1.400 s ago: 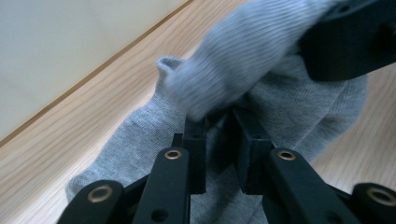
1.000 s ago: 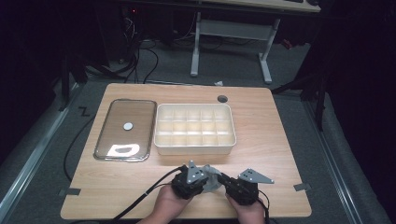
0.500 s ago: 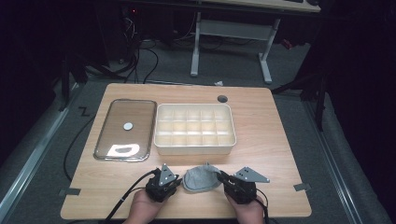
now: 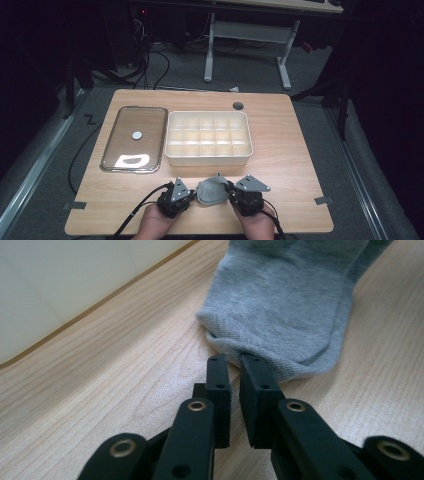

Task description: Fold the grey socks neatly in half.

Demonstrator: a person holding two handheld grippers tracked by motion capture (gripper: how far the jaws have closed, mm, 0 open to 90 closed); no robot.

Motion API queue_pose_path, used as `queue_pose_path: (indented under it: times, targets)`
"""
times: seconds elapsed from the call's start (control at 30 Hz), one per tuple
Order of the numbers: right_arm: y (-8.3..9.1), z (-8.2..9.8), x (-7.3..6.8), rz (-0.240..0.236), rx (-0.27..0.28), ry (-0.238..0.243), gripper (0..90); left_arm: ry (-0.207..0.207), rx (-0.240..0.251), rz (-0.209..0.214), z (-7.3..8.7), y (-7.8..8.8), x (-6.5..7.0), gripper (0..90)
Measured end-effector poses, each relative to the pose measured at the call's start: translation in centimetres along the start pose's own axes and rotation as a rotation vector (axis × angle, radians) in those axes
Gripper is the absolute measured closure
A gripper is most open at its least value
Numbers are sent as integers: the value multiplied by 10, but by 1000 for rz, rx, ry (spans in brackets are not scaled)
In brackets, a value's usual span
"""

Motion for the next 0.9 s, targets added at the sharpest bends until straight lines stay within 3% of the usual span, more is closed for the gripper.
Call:
queue_pose_path:
  times: [0.13, 0.6, 0.77, 0.9]
  targets:
    - [-10, -4, -11, -8, -33, 37, 842, -2, 0, -1, 0, 0, 0, 837]
    - [-42, 0, -34, -48, -112, 99, 844, -5, 1, 0, 0, 0, 0, 834]
    - [-53, 13, -44, -64, -184, 146, 843, -3, 1, 2, 0, 0, 0, 834]
    - [-58, 17, -44, -69, -195, 148, 835, -4, 1, 5, 0, 0, 0, 833]
Point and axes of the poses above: each handheld gripper's, and its own axes: y roughly backward along the jaws, z roughly out of its underside, x roughly to its right, the point moved 10 cm from there along -y, roughly forward along the jaws, and after that the axes turned 15 degrees about -z, right-handed, at the moved point
